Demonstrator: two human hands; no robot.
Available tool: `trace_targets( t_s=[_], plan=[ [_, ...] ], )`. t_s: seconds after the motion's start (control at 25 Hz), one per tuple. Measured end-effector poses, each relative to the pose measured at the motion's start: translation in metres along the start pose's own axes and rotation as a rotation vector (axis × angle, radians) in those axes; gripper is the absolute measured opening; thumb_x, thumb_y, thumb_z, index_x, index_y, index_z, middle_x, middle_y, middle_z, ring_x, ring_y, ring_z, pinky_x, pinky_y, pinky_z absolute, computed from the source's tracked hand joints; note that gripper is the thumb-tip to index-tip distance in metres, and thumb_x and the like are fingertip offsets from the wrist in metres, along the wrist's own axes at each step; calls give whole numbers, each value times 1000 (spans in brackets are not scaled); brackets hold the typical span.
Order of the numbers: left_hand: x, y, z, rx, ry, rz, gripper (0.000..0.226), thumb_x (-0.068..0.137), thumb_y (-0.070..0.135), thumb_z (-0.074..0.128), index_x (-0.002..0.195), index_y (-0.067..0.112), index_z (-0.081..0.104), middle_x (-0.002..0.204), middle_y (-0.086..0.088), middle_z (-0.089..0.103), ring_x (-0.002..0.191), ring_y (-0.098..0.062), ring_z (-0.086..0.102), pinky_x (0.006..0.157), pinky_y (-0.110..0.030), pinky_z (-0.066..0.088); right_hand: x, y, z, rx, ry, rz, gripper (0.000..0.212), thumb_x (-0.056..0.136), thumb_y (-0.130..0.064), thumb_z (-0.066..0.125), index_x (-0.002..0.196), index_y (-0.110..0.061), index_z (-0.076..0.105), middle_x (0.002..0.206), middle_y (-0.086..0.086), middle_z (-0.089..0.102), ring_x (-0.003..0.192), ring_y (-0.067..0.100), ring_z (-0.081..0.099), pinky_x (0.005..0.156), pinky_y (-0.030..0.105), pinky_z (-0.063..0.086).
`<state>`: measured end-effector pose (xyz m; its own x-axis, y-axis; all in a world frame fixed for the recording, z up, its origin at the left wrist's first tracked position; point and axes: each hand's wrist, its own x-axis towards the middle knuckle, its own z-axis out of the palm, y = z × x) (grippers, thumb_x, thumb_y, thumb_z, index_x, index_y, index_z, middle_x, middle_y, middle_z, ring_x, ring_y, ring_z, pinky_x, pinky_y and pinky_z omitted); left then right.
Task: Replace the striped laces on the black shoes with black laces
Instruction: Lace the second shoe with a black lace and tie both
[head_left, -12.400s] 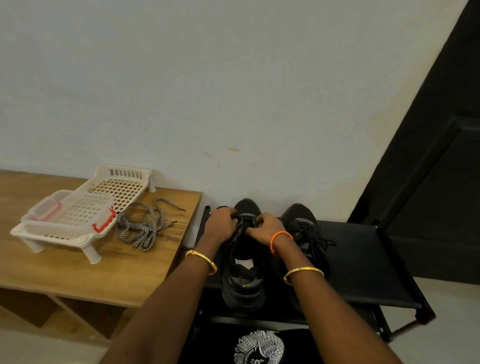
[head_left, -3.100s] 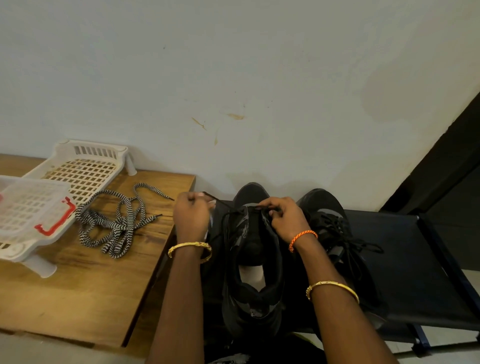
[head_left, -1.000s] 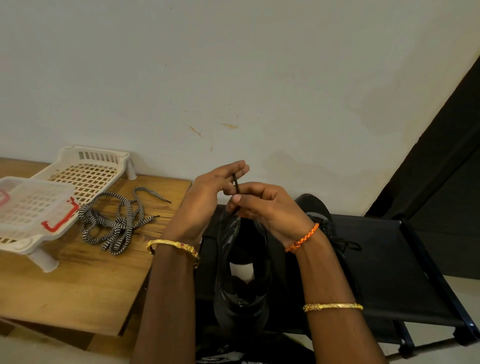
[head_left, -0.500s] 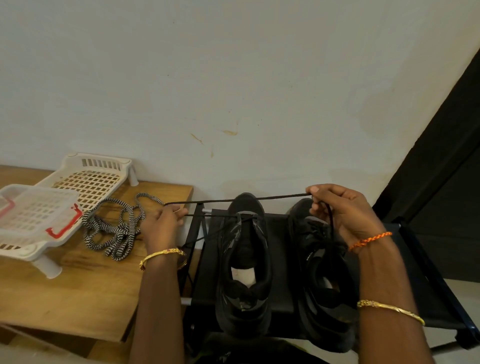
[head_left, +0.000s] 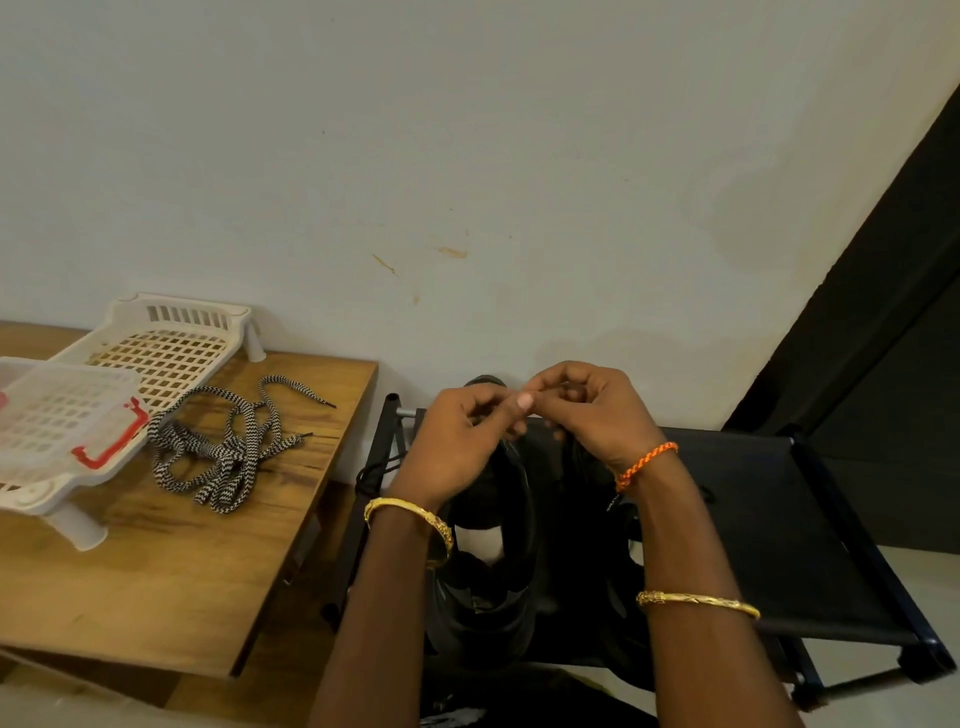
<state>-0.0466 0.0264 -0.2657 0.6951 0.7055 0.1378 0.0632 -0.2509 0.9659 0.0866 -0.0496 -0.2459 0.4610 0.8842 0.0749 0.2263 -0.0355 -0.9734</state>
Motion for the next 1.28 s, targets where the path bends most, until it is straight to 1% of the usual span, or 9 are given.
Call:
trace_targets(
  t_s=[0.12,0.28,0.52,0.6,0.72,0.88,0.96,1.12,1.28],
  plan=[
    [-1,-11,-17,74,193,-51,6,88,20,66,84,19,71,67,3,66,57,-5,58,60,-18,47,0,7,-11,-17,47,56,2,80,-4,71,79,-4,69,66,9,59,46,0,51,48,14,46],
    [-5,-17,-35,147,436,-99,9,88,25,66,85,17,71,71,2,68,70,-12,60,68,-28,49,2,15,-23,10,125,91,9,82,-4,69,79,-11,71,68,4,63,55,4,57,55,15,51],
    [-6,-25,-32,307,699,-226,18,89,26,64,96,12,72,82,-1,69,80,-13,62,66,-25,45,7,24,-19,131,136,158,13,87,4,60,87,-7,68,73,3,71,63,7,68,60,16,56],
    [-5,-25,-32,421,679,-274,25,89,27,62,111,16,67,103,-4,67,105,-23,59,85,-37,48,8,26,-16,178,146,177,7,83,2,65,83,-5,65,67,3,71,60,11,69,57,18,56],
    [-2,-19,-27,539,438,-162,39,88,35,62,127,34,56,132,1,52,130,-23,36,106,-53,31,12,31,-5,-11,162,149,7,79,-7,73,75,-10,68,66,3,67,61,13,61,61,22,55],
    [3,-14,-3,402,217,-46,17,86,35,66,103,36,70,106,14,68,110,-9,57,106,-43,29,16,33,7,-53,138,84,10,76,-14,77,70,-17,70,71,0,68,70,9,62,69,18,52],
    [8,-16,0,372,211,-75,10,86,30,68,95,30,73,94,10,72,99,-10,62,102,-45,37,18,35,10,-69,124,83,9,78,-15,75,71,-18,70,70,-5,68,66,1,61,62,10,48],
    [10,-20,0,289,204,-92,7,83,25,71,89,22,75,80,5,71,81,-11,65,88,-42,51,22,38,12,-99,111,105,9,82,-15,72,74,-16,69,68,-6,64,64,1,58,64,16,45],
    [13,-27,3,521,323,-237,7,83,30,67,80,25,71,79,8,68,83,-11,58,87,-34,33,26,44,14,-92,172,176,12,88,-14,64,78,-11,69,64,-2,60,60,6,54,66,21,48]
  ],
)
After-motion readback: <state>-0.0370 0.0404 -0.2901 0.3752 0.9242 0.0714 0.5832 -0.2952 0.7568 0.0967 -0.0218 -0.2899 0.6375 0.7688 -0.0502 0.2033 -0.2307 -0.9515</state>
